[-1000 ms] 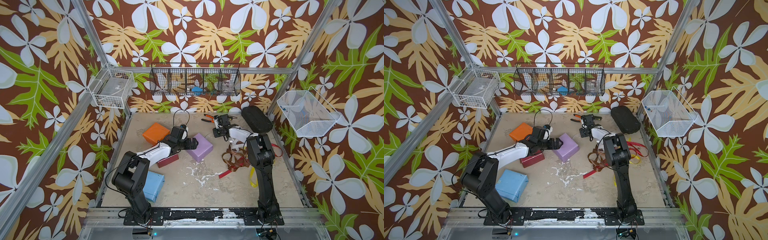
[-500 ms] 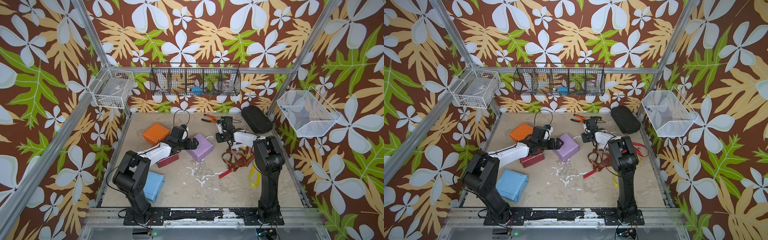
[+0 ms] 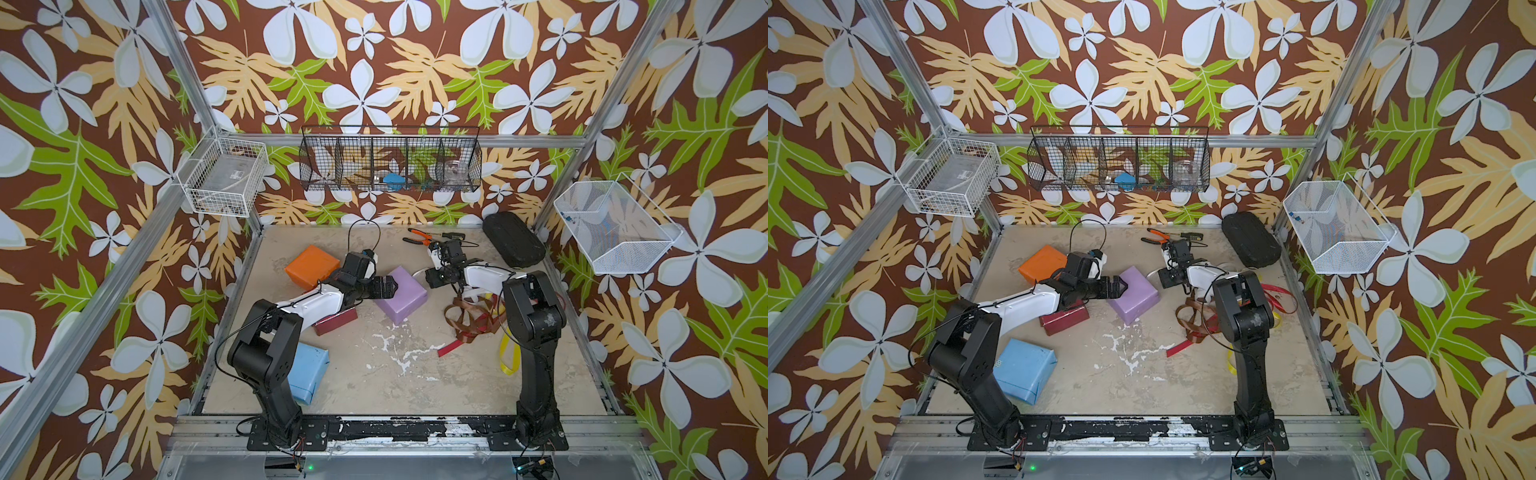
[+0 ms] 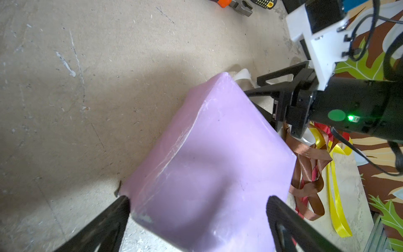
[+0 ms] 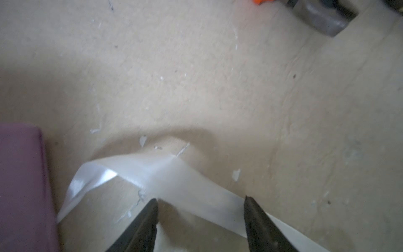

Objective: Untie the ribbon bows on the gift boxes
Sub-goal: Adjust the ribbon at the center of the board.

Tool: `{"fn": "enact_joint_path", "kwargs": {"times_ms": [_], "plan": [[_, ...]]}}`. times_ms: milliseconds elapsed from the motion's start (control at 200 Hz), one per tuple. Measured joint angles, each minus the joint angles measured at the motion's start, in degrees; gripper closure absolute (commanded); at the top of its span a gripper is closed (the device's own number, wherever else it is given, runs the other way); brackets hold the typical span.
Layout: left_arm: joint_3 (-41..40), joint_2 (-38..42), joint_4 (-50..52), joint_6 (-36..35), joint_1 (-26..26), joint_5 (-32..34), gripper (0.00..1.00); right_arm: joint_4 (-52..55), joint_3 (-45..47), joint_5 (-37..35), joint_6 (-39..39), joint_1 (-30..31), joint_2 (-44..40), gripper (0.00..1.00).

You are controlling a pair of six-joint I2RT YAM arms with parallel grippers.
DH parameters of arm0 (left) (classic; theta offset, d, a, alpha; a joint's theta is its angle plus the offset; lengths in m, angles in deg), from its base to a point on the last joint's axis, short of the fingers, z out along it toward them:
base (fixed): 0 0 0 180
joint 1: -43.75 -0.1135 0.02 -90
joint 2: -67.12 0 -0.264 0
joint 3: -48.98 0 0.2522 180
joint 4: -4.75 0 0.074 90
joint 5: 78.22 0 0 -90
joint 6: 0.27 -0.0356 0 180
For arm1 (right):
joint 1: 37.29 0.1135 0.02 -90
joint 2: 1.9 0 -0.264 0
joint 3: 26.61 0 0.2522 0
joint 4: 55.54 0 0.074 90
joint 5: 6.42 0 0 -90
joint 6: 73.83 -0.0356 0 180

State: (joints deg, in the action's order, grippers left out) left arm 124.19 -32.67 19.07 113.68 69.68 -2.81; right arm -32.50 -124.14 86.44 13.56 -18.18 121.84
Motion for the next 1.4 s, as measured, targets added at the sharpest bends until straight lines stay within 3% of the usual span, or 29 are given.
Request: {"fn": "enact_joint_path", "kwargs": {"times_ms": [80,125,285,520,1026,1206,1366,1396], "plan": [[0.0,0.0,0.02,0.0,0.0,-0.07,0.0,-1.6,-1.46,-1.64,-0.87,0.2,1.44,0.4],[0.0,0.0,0.02,0.0,0.0,-0.11,0.0,-2.1,-2.36,-2.62,-1.68,0.26,2.21,0.47],[0.0,0.04,0.02,-0.02,0.0,-0.13,0.0,-3.5,-5.18,-4.33,-3.08,0.15,4.63,1.0],[0.0,0.09,0.02,-0.02,0.0,-0.42,0.0,-2.93,-0.2,-4.5,-5.7,-1.92,0.15,1.0],[-0.37,0.59,-0.04,0.04,0.0,-1.27,0.0,-11.19,19.23,6.03,-20.9,-18.47,-20.94,1.0],[-0.37,0.15,-0.52,0.22,0.0,-1.92,0.0,-12.72,19.26,9.86,-22.29,-18.69,-30.6,1.0],[-0.37,0.0,-0.63,0.22,0.0,-2.14,0.0,-13.53,20.02,7.08,-22.58,-19.06,-37.03,1.0],[-0.39,0.0,-0.61,0.22,0.0,-2.16,0.0,-13.38,20.55,5.79,-22.58,-19.08,-37.66,0.9]]}}
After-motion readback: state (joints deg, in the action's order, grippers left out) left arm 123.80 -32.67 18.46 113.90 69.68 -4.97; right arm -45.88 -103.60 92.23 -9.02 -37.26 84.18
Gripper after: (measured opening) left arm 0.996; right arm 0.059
